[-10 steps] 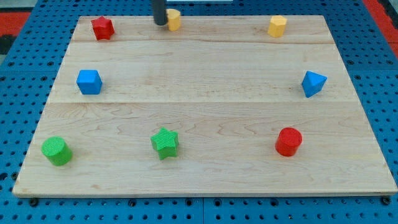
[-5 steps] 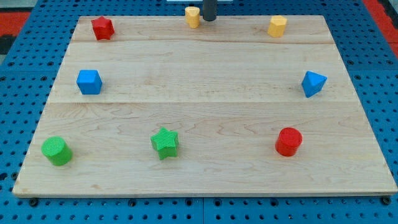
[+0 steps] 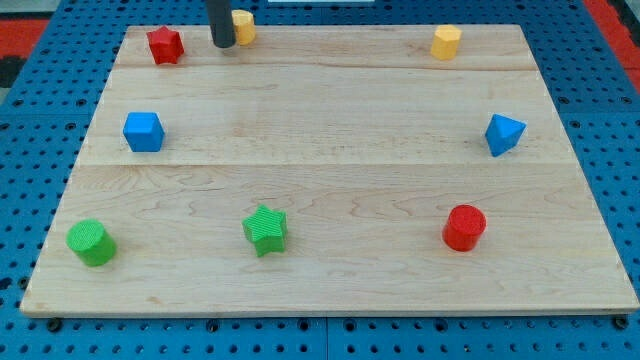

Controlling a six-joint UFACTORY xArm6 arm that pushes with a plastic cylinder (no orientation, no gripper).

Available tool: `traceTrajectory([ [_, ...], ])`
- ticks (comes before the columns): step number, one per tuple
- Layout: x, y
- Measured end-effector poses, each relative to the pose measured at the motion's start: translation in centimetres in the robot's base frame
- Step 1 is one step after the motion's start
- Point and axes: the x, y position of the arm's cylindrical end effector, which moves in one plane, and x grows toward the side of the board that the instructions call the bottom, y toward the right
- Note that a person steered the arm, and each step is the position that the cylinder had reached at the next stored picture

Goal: Place the yellow heart between the red star and yellow hexagon

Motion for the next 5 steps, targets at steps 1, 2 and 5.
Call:
traceTrajectory([
  [1,-2.2,-0.4],
  [2,-2.4,0.0],
  [5,5.9,17.1],
])
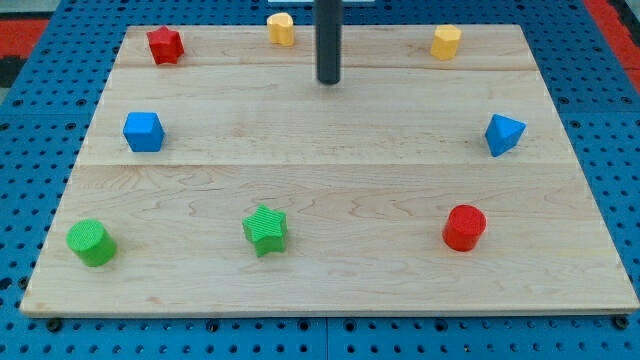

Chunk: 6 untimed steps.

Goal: Place the yellow heart between the red star and yellow hexagon

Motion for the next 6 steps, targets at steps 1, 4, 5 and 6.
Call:
traceTrajectory([
  [1,-7.5,0.6],
  [4,-5.4,-8.5],
  [5,1.0,-8.0],
  [6,-4.3,-15.6],
])
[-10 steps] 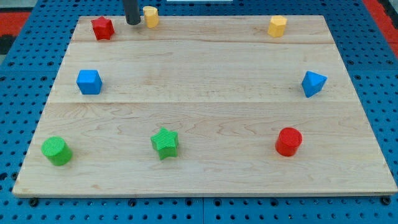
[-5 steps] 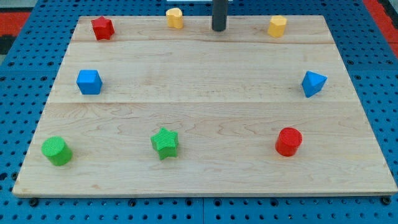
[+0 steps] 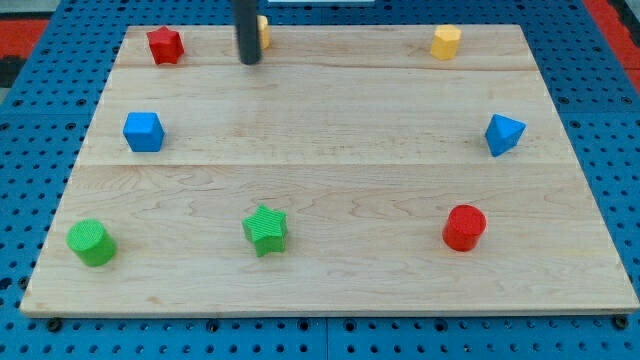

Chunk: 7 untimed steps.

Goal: Place the yellow heart between the red star and yellow hexagon

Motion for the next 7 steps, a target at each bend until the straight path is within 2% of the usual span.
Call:
traceTrajectory([
  [1,-3.9,-1.8],
  [2,-4.0,-2.1],
  [4,-4.0,5.8],
  [7,5.0,9.3],
])
